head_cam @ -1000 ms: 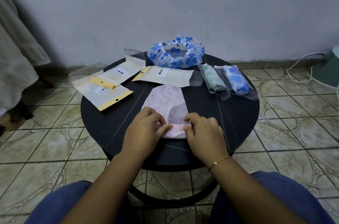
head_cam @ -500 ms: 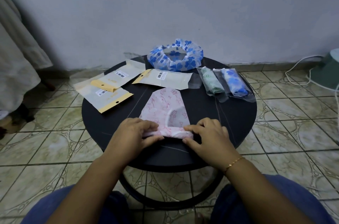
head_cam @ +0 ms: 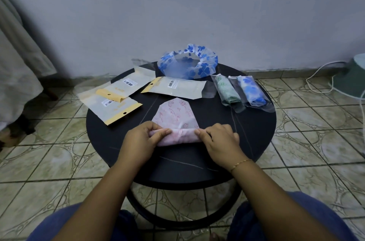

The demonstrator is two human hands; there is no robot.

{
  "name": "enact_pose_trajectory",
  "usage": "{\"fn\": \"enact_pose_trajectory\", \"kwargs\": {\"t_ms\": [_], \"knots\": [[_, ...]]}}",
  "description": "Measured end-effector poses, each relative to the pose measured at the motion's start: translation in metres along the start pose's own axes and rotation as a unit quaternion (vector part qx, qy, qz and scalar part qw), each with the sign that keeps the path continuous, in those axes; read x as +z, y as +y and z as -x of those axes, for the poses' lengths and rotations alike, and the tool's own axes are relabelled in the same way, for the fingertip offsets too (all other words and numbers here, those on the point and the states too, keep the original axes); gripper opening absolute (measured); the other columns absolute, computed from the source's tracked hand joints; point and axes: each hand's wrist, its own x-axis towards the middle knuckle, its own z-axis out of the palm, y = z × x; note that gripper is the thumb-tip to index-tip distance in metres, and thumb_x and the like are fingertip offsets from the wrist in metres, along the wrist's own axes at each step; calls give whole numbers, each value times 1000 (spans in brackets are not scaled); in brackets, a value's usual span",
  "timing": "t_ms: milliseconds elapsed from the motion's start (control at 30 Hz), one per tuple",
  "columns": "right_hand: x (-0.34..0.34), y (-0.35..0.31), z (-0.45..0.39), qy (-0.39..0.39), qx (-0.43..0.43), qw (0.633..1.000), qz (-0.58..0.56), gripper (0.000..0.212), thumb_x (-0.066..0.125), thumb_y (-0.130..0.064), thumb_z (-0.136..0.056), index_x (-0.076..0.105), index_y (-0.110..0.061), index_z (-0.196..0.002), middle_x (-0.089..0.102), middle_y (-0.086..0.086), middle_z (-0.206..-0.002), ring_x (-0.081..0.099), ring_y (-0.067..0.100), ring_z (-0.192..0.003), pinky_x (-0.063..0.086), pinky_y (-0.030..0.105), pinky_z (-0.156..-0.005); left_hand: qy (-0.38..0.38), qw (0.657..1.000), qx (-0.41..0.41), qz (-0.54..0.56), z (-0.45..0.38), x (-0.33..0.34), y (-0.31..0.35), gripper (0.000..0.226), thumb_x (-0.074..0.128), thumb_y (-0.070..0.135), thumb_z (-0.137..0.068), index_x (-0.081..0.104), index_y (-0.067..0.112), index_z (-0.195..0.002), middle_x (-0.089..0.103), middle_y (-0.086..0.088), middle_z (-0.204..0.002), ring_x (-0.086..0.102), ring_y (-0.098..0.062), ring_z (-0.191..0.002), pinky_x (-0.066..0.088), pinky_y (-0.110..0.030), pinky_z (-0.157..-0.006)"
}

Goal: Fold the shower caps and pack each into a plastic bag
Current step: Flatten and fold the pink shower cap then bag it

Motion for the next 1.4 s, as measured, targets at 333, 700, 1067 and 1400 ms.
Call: {"fn": "enact_pose_trajectory", "kwargs": {"t_ms": [333, 700, 1067, 1400], "knots": [[10, -10, -14, 40, 43, 993, 102, 57, 22, -60, -95, 63, -23, -111, 51, -1, -117, 36, 22, -116, 28, 36, -90, 70, 988, -29, -135, 1, 11, 5, 32, 59, 58, -83, 63, 26, -88, 65, 8, -82, 59, -20, -82, 44, -30, -67], [8, -15, -24, 66, 55, 984, 156, 58, 29, -65, -91, 63, -22, -108, 55, -1, -115, 39, 22, -113, 29, 36, -90, 121, 949, 155, -245, -6, 13, -7, 36, 76, 30, -77, 62, 21, -109, 54, -1, -114, 52, -21, -102, 32, -33, -79], [27, 2, -19, 259, -206, 941, 71, 21, 53, -20, -74, 72, -30, -77, 65, -13, -84, 50, 14, -87, 18, 28, -69, -231, 909, 223, -264, -22, 11, 1, 52, 33, 16, -100, 23, 33, -148, 9, 11, -158, 8, -8, -146, 5, -21, -113], [3, 14, -15, 102, -253, 945, 180, 42, 39, -38, -71, 69, -30, -100, 67, -16, -91, 60, 17, -84, 36, 32, -67, -309, 906, 137, -256, -32, 3, 2, 61, 29, 10, -95, 15, 34, -150, 6, 6, -160, -11, -6, -145, -12, -29, -116]]}}
